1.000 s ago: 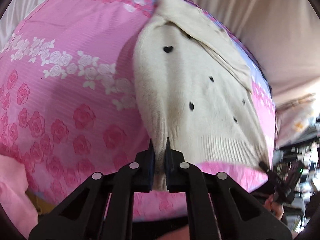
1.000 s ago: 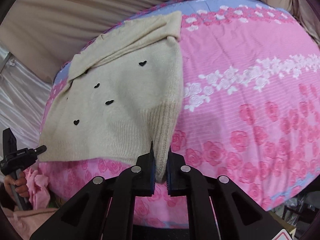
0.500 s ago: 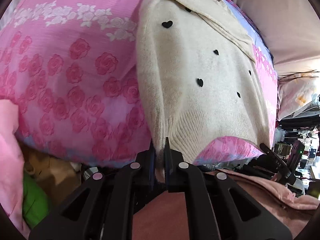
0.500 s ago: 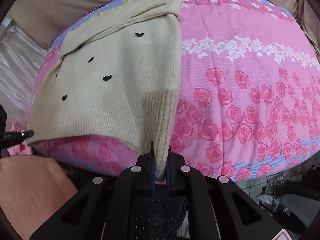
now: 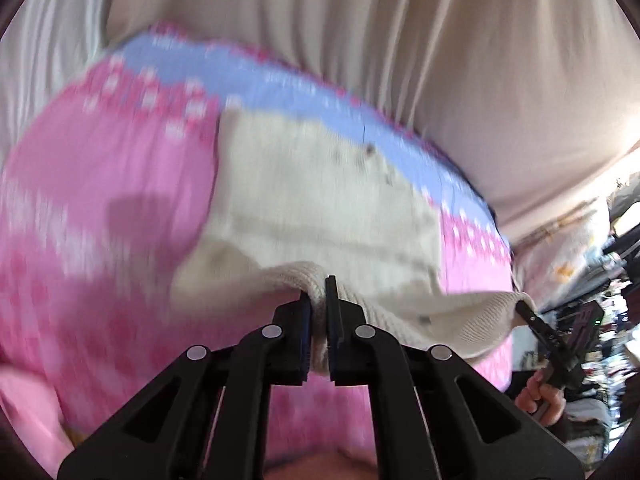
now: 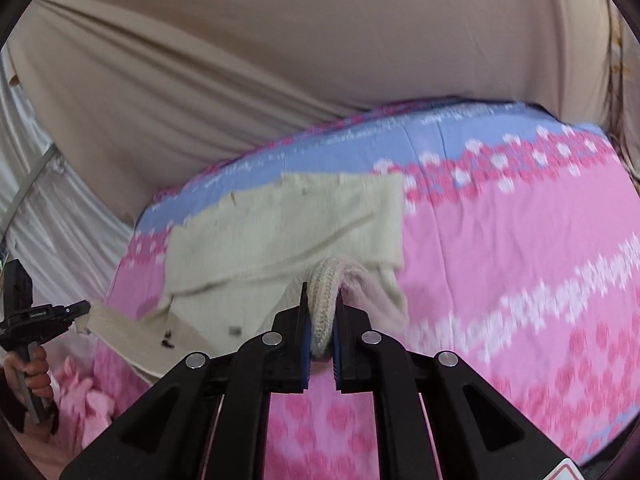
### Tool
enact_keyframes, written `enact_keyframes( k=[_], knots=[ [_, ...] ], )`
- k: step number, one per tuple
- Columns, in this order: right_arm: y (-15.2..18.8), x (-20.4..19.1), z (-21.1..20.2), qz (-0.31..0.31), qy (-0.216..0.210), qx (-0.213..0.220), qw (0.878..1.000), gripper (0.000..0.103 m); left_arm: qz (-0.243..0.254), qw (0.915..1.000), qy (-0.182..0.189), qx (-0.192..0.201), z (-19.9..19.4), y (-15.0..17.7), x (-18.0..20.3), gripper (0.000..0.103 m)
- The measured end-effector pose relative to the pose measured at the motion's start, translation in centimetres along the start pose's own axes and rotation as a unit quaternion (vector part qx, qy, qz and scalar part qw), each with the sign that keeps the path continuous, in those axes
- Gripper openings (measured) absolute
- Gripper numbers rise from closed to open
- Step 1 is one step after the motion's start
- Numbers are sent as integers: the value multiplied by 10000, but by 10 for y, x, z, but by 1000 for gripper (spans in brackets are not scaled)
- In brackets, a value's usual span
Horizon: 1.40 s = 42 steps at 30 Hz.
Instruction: Fold small clothes
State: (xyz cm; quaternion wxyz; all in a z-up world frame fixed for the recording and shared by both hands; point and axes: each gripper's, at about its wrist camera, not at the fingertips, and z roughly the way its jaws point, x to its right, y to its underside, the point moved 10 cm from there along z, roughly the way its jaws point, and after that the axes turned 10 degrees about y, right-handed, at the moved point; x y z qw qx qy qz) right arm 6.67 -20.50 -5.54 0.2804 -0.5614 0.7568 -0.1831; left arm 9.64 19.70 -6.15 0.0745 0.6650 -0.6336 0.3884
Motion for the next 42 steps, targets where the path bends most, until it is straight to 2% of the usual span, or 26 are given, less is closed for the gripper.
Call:
enact_keyframes(
  k=[3,7,10,12,14,16,18,20,21,22,25,27,28,29,30,31,32,33,34,35,36,37,38,39,40,42],
  knots=[
    [-53,-6,34,68,46,181,9998,7,109,9996,-124,209,22,-51,0,5],
    [-115,-7,91,334,209,191,9990,8,32,9979,-476,434,64,-127,-21,5],
    [-143,-3,150,511,329,-34,9981,9,-8,9969,-729,308,108,-165,-44,5],
    [-149,2,197,610,402,-321,9968,20,-71,9945,-1031,190,142,-180,-65,8],
    [-148,17,232,630,901,-460,9929,27,-148,9898,-1415,5,179,-185,-94,10],
    [-143,28,245,704,1176,-626,9886,27,-316,9862,-1625,-98,193,-179,-111,11],
    [-137,28,233,803,924,-566,9909,27,-151,9871,-1591,28,187,-175,-101,15],
    [-124,19,214,638,650,-474,9947,27,328,9820,-1856,140,174,-171,-88,33],
    [-114,12,208,471,589,-465,9961,27,474,9789,-1978,212,168,-169,-84,47],
    [-104,3,204,304,542,-505,9968,27,576,9772,-2017,341,161,-165,-75,49],
    [-66,-28,210,-166,463,-718,9962,27,513,9827,-1707,497,164,-158,-59,52],
    [-55,-38,222,-464,698,-743,9937,27,507,9824,-1789,166,188,-154,-67,53],
    [-55,-37,227,-527,877,-726,9921,27,380,9825,-1817,-121,206,-150,-80,53],
    [-59,-34,233,-491,946,-734,9916,32,197,9835,-1771,-300,218,-147,-91,53],
    [-64,-29,237,-434,982,-727,9916,44,-16,9840,-1750,-348,223,-145,-102,53],
    [-70,-22,241,-406,1073,-702,9909,50,-109,9838,-1759,-317,224,-146,-107,53],
    [-77,-15,247,-452,1233,-669,9891,57,-80,9838,-1767,-304,227,-148,-112,53],
    [-80,-8,254,-534,1351,-715,9868,58,5,9834,-1792,-293,228,-150,-115,49],
    [-81,-1,265,-598,1432,-846,9843,58,161,9820,-1856,-308,232,-152,-119,32],
    [-77,3,278,-641,1434,-1040,9821,50,271,9808,-1904,-326,234,-153,-122,20],
    [-73,2,287,-649,1290,-1208,9821,35,304,9799,-1938,-363,236,-155,-126,3],
    [-71,0,290,-618,1115,-1274,9836,29,232,9801,-1941,-335,235,-157,-129,0],
    [-76,0,284,-530,1088,-1235,9849,18,101,9823,-1854,-234,230,-162,-130,0],
    [-84,0,273,-359,960,-1127,9883,14,50,9821,-1879,-99,222,-169,-132,0],
    [-94,2,258,-196,864,-878,9922,3,61,9811,-1936,16,216,-174,-133,0],
    [-107,19,239,-40,1064,-484,9931,6,178,9732,-2290,87,211,-180,-143,0]
  ],
)
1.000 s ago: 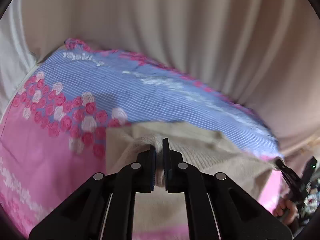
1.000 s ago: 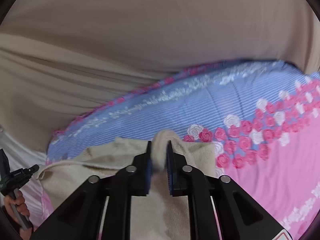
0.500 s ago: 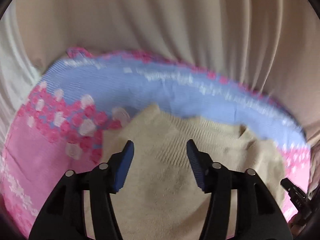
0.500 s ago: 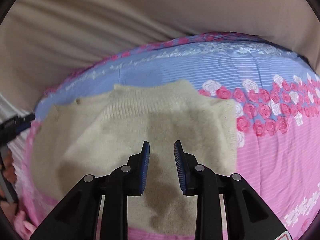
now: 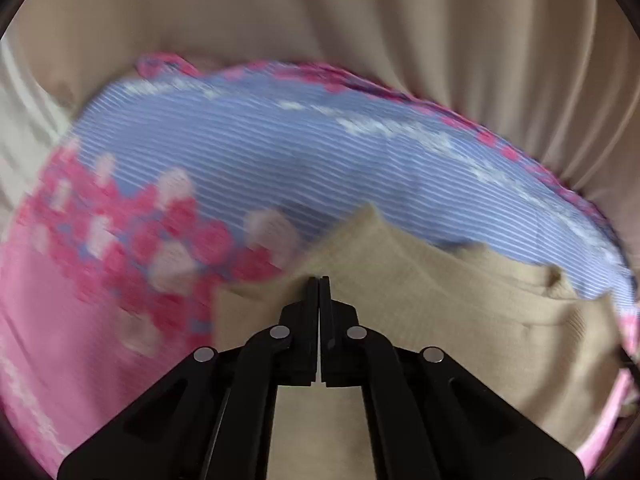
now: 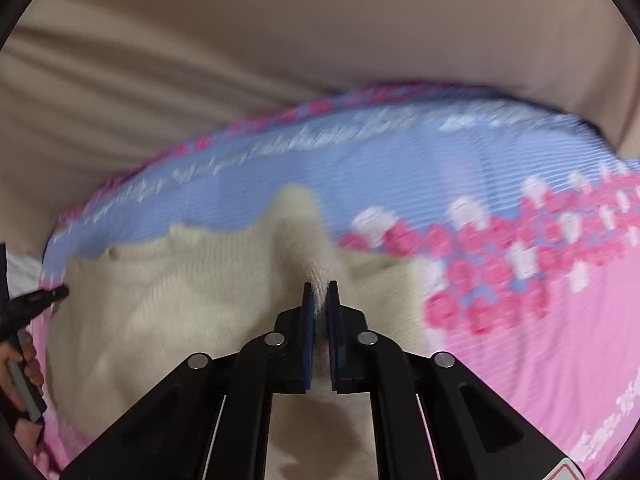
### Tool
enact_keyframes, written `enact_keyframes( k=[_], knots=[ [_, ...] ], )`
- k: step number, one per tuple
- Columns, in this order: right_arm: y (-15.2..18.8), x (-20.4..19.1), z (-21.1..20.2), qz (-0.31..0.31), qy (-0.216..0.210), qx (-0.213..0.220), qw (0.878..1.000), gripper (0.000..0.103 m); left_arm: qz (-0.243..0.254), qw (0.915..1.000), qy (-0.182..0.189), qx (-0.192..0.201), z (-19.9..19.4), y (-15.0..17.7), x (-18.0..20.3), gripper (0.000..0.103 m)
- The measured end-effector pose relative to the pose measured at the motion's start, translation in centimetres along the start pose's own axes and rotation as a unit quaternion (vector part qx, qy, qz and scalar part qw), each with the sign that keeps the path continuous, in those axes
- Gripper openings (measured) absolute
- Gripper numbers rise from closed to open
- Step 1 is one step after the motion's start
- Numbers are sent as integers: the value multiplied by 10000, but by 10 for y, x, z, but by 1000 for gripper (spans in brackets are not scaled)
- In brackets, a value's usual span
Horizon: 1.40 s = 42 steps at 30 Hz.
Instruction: Fold small clothes
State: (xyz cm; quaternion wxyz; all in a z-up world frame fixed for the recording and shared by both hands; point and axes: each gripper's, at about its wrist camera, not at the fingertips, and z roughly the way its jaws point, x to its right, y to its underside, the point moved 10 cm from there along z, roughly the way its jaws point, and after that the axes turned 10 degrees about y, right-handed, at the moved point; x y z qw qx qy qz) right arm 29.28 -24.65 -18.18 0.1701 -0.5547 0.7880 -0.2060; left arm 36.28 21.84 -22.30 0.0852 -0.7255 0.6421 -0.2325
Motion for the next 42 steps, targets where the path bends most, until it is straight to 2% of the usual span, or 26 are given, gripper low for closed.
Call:
enact_keyframes(
  k=[1,2,3,4,6,8,9,10,11,13,15,17,19,20,21,23,26,28,29,30,35,37,38,40,41,42],
  knots=[
    [3,11,9,-22,237,-53,9997,9,73,9999,-42,-97,6,1,-2,0],
    [15,20,30,-262,602,-378,9971,12,94,9997,-50,-200,9,3,-1,0],
    [25,27,42,-471,960,-623,9923,10,100,9998,-26,-149,3,2,3,0],
    [28,29,38,-585,1201,-623,9891,10,139,9999,68,-54,-6,0,11,1],
    [21,8,6,-506,738,-180,9958,11,305,9989,312,143,-32,0,35,3],
    [21,-32,-21,-589,153,50,9981,12,463,9970,575,243,-45,5,59,13],
    [24,-56,-23,-793,-145,-15,9967,12,654,9949,747,203,-46,14,77,25],
    [32,-78,-23,-1047,-357,-115,9938,11,788,9940,755,116,-42,20,88,35],
    [43,-102,-15,-1316,-511,-250,9897,11,907,9933,720,4,-33,29,96,35],
    [58,-128,3,-1573,-593,-519,9844,11,1027,9923,565,-388,-3,47,102,35],
    [66,-144,19,-1808,-467,-699,9799,12,961,9923,410,-664,22,57,97,35],
    [55,-158,10,-1899,-550,-545,9787,13,991,9929,377,-544,19,55,99,35],
    [40,-176,-4,-2014,-703,-308,9765,27,1021,9929,369,-497,13,51,102,35],
    [35,-188,-7,-2142,-788,-252,9733,38,1037,9930,346,-446,7,48,103,35],
    [31,-201,-5,-2260,-890,-246,9697,41,1034,9934,334,-378,0,45,103,35],
    [32,-228,5,-2562,-1070,-388,9599,41,987,9943,271,-305,-10,40,99,35],
    [41,-250,36,-2990,-881,-598,9483,41,932,9948,267,-315,-21,37,90,36],
    [50,-256,49,-3062,-827,-773,9452,33,939,9950,160,-293,-27,40,82,37],
    [50,-261,52,-3051,-915,-732,9451,11,928,9952,128,-280,-30,42,79,37],
    [50,-264,52,-3060,-1008,-714,9440,4,915,9953,141,-269,-32,43,78,37],
    [26,-278,53,-2877,-951,-433,9520,6,842,9957,155,-361,-32,57,70,37],
    [32,-272,72,-2983,-591,-717,9499,6,862,9952,130,-442,-30,65,72,37],
    [32,-268,71,-2917,-504,-782,9520,6,859,9951,133,-467,-31,69,72,37],
    [25,-249,43,-2527,-658,-500,9640,7,853,9950,163,-484,-35,77,74,42],
    [22,-226,23,-2295,-574,-268,9713,13,867,9949,169,-477,-38,82,75,46],
    [23,-203,9,-2118,-392,-123,9764,25,892,9949,106,-455,-42,89,74,54]
  ],
)
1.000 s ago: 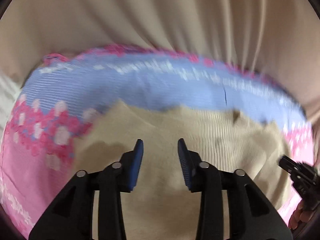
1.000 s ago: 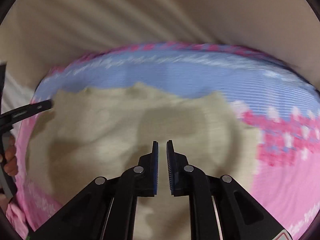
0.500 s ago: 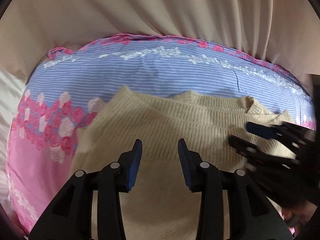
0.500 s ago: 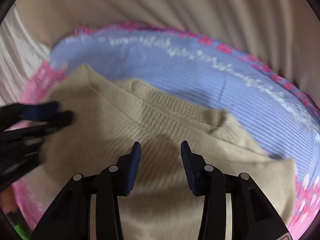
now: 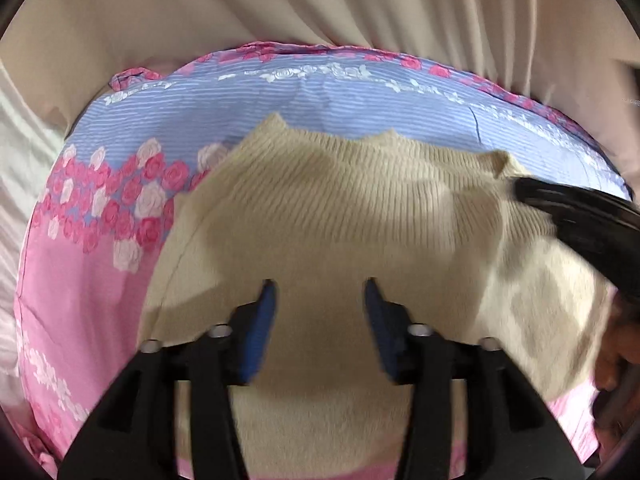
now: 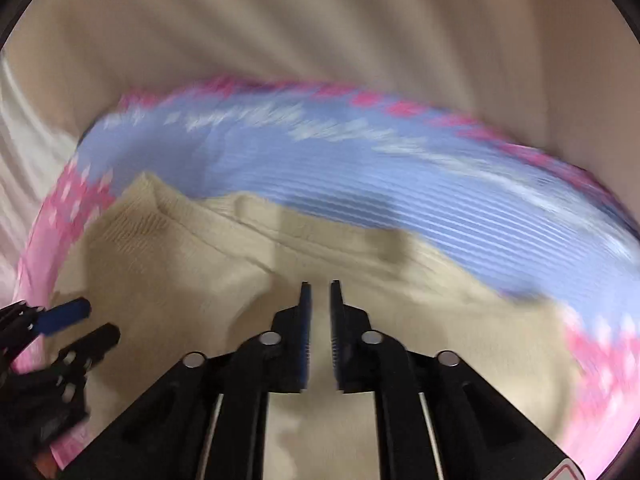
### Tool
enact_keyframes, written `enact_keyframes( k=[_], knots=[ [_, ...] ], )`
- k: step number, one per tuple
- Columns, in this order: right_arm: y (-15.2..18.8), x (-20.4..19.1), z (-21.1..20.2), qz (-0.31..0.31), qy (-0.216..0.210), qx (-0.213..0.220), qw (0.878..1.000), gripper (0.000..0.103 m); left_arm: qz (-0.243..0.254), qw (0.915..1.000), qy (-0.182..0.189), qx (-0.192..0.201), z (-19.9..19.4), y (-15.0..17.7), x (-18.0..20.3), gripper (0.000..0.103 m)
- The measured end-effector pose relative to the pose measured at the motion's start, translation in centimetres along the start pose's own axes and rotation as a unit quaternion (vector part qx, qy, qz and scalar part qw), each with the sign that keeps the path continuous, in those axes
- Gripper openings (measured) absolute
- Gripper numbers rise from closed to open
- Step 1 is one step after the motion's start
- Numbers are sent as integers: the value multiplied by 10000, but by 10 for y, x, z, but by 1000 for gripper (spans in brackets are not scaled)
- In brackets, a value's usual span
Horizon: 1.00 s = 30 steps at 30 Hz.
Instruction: Fold small clothes
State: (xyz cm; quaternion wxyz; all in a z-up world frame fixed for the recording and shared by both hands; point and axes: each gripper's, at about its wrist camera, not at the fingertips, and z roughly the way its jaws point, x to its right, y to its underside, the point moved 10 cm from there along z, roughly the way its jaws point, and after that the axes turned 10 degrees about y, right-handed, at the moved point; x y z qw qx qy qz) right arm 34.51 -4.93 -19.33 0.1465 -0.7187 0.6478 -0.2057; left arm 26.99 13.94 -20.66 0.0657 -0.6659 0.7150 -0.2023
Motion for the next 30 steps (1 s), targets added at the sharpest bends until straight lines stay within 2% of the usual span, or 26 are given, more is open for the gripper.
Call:
enact_keyframes(
  k=[2,5,6,9,12,13,14,15,17,19,21,23,26,28,30],
  knots=[
    [37,45,-24,415,413,80,9983,34,50,10000,-30,2,-3,10,4,55],
    [108,106,-33,979,1068,-239,9892,35,102,9999,-13,-55,-4,30,11,57],
    [128,120,-33,1173,1170,-365,9855,36,98,9999,-11,-82,-4,34,12,59],
    [181,144,-27,1681,1045,-678,9779,38,109,9999,15,-101,-5,49,19,61],
    [193,138,-30,1562,920,-501,9821,48,205,9997,-113,-50,-7,59,21,64],
    [192,134,-28,1466,962,-498,9832,48,230,9996,-132,-45,-8,63,22,65],
    [192,131,-26,1286,1053,-520,9847,38,252,9995,-160,-52,-9,66,21,65],
    [191,129,-26,1202,1096,-546,9852,2,281,9994,-188,-58,-10,68,20,65],
    [193,135,-34,1360,1050,-574,9835,4,302,9993,-232,-66,-14,72,19,65],
    [192,153,-49,1731,1023,-400,9788,4,307,9992,-267,-27,-20,76,14,69],
    [204,163,-41,1837,1061,-532,9758,23,283,9989,-382,-21,-19,80,5,72],
    [215,164,-37,1776,938,-634,9776,24,161,9990,-406,-84,-17,89,-8,72],
    [211,162,-57,1830,888,-402,9783,50,-543,9983,121,173,-28,93,-28,73],
    [212,165,-62,1891,975,-304,9766,56,-1107,9926,375,339,-34,94,-45,75],
    [216,173,-52,2041,977,-416,9732,59,-1542,9859,512,396,-32,96,-60,75]
  ],
)
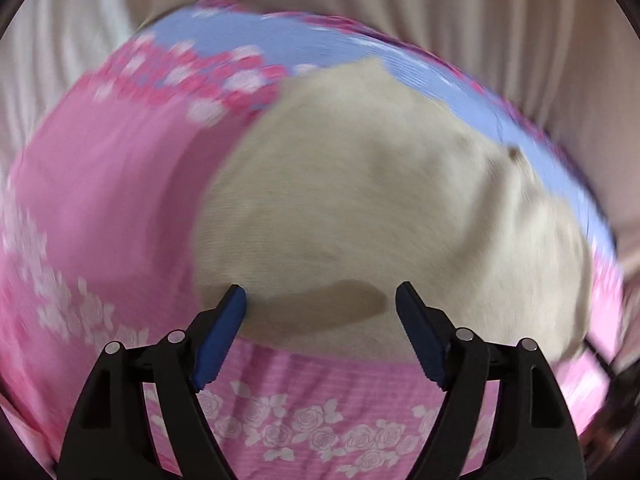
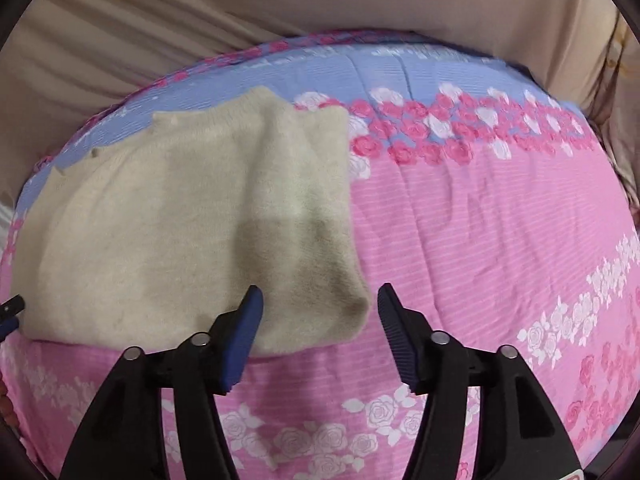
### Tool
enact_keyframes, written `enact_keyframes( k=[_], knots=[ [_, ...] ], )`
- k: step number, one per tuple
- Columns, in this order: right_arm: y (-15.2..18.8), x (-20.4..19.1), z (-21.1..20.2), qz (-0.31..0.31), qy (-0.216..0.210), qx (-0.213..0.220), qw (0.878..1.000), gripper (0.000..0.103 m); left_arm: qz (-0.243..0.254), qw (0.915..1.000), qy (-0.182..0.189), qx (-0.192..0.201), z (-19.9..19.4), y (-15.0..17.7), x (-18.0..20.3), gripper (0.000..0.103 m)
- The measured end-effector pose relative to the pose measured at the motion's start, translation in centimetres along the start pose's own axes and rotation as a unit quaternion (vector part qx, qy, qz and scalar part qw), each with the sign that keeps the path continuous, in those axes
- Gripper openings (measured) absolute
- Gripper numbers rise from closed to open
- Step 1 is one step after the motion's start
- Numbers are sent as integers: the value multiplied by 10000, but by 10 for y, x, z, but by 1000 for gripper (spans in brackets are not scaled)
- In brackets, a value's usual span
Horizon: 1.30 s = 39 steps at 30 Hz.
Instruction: Fold small clothes
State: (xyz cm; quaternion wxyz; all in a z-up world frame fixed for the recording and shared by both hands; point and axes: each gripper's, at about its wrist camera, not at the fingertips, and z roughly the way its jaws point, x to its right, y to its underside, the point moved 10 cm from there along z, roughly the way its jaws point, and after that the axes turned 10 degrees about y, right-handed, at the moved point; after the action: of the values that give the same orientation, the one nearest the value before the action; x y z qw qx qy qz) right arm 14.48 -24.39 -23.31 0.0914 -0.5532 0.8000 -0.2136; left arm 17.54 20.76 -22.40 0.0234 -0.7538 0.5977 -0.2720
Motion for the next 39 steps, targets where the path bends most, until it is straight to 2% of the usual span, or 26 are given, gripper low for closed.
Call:
enact_keyframes(
  k=[2,3,6,7,8,9,10,12,13,14,15,16,19,20,23,25,29,31,33,34,35,37,38,39],
  knots=[
    [1,7,17,260,-155,-191,9994,67,-370,9990,203,128,0,-6,-11,75],
    [1,9,24,412,-264,-298,9984,69,-539,9973,362,332,-4,-11,-14,75],
    [6,1,39,809,-825,-679,9910,70,-870,9931,448,647,-12,-16,-29,77],
    [6,-1,38,878,-871,-694,9899,67,-993,9911,556,685,-14,-14,-32,77],
    [4,-5,36,909,-982,-669,9887,56,-1130,9887,679,717,-17,-13,-37,77],
    [5,-12,35,921,-1127,-732,9866,55,-1314,9851,841,719,-18,-10,-42,79],
    [5,-14,35,945,-1075,-746,9869,54,-1439,9833,938,602,-13,-6,-45,80],
    [5,-18,35,990,-1140,-764,9856,31,-1722,9774,1188,305,2,2,-47,80],
    [5,-20,34,1072,-1202,-786,9838,26,-1868,9738,1267,280,10,4,-48,79],
    [3,-21,33,1203,-1329,-803,9805,21,-1771,9743,1293,513,8,-2,-41,69],
    [0,-18,30,1316,-1385,-786,9784,18,-1646,9752,1424,405,15,-4,-33,39],
    [-2,-15,25,1364,-1412,-730,9778,17,-1609,9762,1438,237,23,-6,-28,29],
    [-13,0,-2,1378,-1418,-399,9794,13,-1701,9682,1813,292,13,-14,-9,20],
    [-17,8,-13,1354,-1415,-287,9802,9,-1691,9659,1937,316,7,-15,-3,20],
    [-18,32,-40,1192,-1319,-92,9840,8,-1678,9620,2141,234,-10,-8,11,19],
    [-7,50,-56,992,-1105,9,9889,8,-1717,9585,2278,34,-17,7,19,19],
    [29,91,-59,1010,-883,-179,9908,9,-1752,9617,2081,-324,-12,49,21,19],
    [45,102,-43,879,-727,-319,9930,14,-1975,9614,1858,-465,2,69,15,24],
    [66,107,-18,768,-503,-702,9933,18,-2049,9654,1579,-335,15,74,8,31],
    [71,111,-13,759,-298,-743,9939,19,-2012,9677,1490,-287,15,75,6,35],
    [68,112,-18,914,-326,-652,9931,20,-1894,9725,1335,-227,15,72,7,38],
    [51,117,-40,1198,-366,-266,9918,24,-1692,9794,1087,-160,17,65,9,50],
    [40,116,-48,1166,-352,-99,9925,33,-1592,9820,1009,-137,18,61,11,52],
    [27,113,-53,1061,-388,37,9936,38,-1541,9829,997,-134,15,61,9,53]
  ],
)
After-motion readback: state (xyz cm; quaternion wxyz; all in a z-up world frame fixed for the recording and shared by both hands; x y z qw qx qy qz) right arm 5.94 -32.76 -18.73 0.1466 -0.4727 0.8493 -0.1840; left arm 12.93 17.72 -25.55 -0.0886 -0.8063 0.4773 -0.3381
